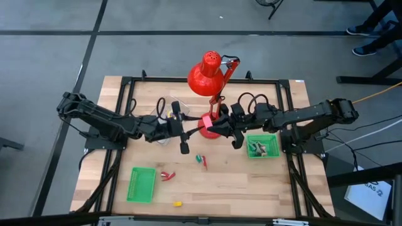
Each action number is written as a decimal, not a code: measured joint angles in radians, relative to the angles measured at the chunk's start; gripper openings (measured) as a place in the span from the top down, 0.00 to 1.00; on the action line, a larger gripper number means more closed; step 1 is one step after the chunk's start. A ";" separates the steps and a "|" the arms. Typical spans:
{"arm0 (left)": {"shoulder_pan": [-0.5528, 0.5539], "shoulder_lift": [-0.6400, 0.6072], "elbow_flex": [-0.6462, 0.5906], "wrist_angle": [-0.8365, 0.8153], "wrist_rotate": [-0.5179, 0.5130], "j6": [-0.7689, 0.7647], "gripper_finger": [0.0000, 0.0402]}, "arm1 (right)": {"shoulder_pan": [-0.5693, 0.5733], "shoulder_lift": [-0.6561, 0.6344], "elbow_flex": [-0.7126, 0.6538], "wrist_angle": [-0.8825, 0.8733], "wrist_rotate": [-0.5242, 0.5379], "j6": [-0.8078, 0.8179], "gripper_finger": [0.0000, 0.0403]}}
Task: Pick and place Stapler, Stapler remover, tape
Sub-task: Put the pink tape into the transparent bin
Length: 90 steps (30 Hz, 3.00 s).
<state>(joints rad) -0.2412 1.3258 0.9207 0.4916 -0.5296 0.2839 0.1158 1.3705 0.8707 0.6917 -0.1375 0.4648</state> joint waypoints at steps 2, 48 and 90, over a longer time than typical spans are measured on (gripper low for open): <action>0.006 0.000 0.000 0.007 0.000 -0.082 0.68 | 0.000 0.000 0.000 -0.001 0.000 -0.026 0.90; 0.063 -0.020 0.000 -0.023 0.056 -0.353 0.91 | 0.000 0.002 0.000 0.019 -0.010 -0.046 0.51; 0.063 -0.417 0.000 -0.863 -0.097 -0.848 0.91 | -0.035 -0.870 -0.541 -0.452 0.104 -0.159 0.42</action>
<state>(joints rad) -0.1783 0.9089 0.9211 -0.3717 -0.6269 -0.5639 0.0811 0.5002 0.3299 0.2399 -0.0334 0.3061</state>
